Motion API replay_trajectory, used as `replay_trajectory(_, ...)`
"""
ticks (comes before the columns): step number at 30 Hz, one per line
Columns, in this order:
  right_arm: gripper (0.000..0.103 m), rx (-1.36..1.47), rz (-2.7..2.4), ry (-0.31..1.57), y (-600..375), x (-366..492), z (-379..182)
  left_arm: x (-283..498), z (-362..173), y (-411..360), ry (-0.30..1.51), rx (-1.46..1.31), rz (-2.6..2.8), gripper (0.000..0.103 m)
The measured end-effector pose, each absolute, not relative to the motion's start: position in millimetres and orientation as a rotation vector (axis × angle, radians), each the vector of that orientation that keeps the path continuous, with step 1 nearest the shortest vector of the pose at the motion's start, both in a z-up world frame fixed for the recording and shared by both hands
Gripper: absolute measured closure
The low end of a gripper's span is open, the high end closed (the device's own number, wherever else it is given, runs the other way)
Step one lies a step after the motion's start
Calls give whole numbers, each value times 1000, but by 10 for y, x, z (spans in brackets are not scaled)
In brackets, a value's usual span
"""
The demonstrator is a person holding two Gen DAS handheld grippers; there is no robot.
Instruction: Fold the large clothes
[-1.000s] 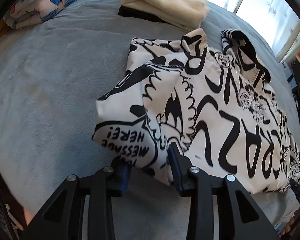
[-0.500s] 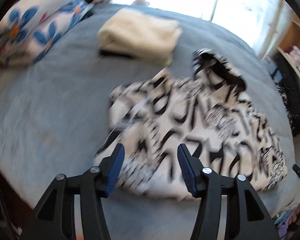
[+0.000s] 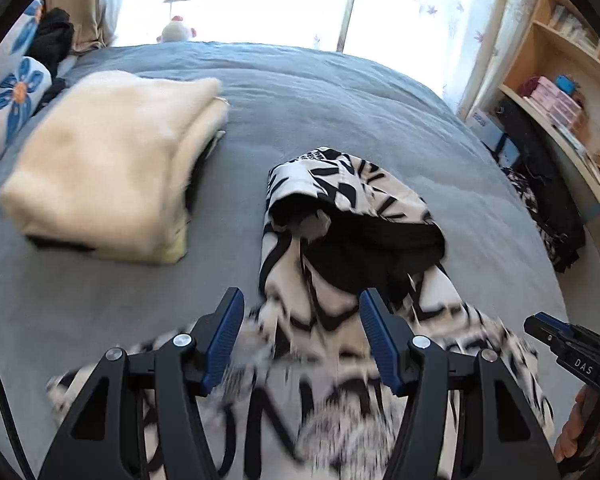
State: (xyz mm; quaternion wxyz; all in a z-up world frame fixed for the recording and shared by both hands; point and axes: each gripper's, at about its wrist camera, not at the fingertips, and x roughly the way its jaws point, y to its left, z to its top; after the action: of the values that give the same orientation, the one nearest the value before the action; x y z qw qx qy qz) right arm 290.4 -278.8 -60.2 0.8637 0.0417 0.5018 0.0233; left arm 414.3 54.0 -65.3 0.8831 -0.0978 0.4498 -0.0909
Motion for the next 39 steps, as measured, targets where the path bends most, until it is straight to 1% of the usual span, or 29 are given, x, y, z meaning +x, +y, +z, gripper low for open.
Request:
replay_trajectory(4, 71, 139, 62, 1094, -2769, 3439, -883, 4598, -981, 379, 990, -203, -176, 44)
replay_trajectory(7, 71, 146, 45, 1114, -2760, 3781, -1125, 4854, -1194, 221, 1014, -147, -151, 44)
replay_trajectory(11, 71, 168, 35, 1146, -2735, 4073, -1435, 5057, -1358, 90, 1029, -134, -138, 44)
replay_trajectory(15, 71, 199, 17, 1146, -2746, 4246, -1619, 5183, -1422, 57, 994, -124, -76, 45)
replay_trajectory(17, 71, 232, 13, 1128, -2773, 4326, -1689, 5241, -1473, 109, 998, -138, -33, 68)
replay_trajectory(18, 74, 238, 11, 1120, -2780, 4356, -1707, 5259, -1500, 136, 1011, -138, -20, 86)
replay_trajectory(19, 83, 236, 5, 1110, -2782, 4377, -1717, 5266, -1539, 195, 1029, -126, 19, 92)
replay_trajectory(20, 97, 217, 3, 1101, -2761, 4394, -1711, 5252, -1557, 247, 1032, -123, 45, 92)
replay_trajectory(22, 99, 166, -19, 1078, -2719, 4389, -1687, 5207, -1582, 373, 1032, -133, 83, 96)
replay_trajectory(24, 101, 111, -54, 1057, -2701, 4371, -1666, 5139, -1599, 513, 1026, -140, 116, 96)
replay_trajectory(30, 101, 90, -96, 1002, -2820, 4295, -1610, 5001, -1623, 694, 985, -188, 116, 94)
replay_trajectory(32, 101, 73, -91, 1034, -2839, 4303, -1689, 5027, -1734, 769, 1013, -224, 103, 89)
replay_trajectory(34, 101, 51, -82, 1059, -2822, 4324, -1749, 5038, -1841, 832, 1039, -244, 82, 80)
replay_trajectory(36, 101, 51, -80, 1064, -2833, 4310, -1732, 5023, -1856, 880, 1028, -247, 58, 77)
replay_trajectory(38, 98, 67, -62, 1079, -2861, 4305, -1702, 5002, -1834, 911, 1026, -223, 40, 70)
replay_trajectory(39, 95, 75, -54, 1091, -2889, 4301, -1683, 4984, -1815, 936, 1026, -223, 35, 65)
